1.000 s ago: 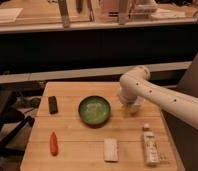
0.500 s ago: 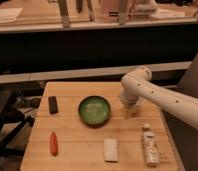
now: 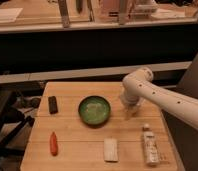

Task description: Move the arm in a circular motion

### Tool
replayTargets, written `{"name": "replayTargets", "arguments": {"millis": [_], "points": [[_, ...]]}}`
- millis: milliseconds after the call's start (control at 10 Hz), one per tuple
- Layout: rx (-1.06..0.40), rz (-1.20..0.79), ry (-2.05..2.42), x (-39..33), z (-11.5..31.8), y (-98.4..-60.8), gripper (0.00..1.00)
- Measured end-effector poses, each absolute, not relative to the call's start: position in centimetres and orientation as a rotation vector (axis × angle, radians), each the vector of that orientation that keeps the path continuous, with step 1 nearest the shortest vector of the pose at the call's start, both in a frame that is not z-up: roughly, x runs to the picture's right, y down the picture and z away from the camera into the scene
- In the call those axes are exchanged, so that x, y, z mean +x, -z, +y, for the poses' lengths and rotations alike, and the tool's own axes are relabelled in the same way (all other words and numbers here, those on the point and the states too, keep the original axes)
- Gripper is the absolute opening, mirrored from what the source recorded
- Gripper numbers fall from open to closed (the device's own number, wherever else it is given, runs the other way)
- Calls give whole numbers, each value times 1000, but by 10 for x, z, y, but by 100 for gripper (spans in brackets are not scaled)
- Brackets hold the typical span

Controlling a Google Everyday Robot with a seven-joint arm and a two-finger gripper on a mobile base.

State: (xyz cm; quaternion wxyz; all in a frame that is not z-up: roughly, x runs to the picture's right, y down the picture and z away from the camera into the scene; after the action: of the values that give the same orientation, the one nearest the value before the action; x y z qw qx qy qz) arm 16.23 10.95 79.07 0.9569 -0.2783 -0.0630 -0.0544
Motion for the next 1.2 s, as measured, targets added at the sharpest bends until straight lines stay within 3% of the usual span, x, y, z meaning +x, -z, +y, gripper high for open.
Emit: {"name": "replayTargets", "arguments": {"millis": [1200], "points": [[-568,-151,73,181,116,-784,80]]}}
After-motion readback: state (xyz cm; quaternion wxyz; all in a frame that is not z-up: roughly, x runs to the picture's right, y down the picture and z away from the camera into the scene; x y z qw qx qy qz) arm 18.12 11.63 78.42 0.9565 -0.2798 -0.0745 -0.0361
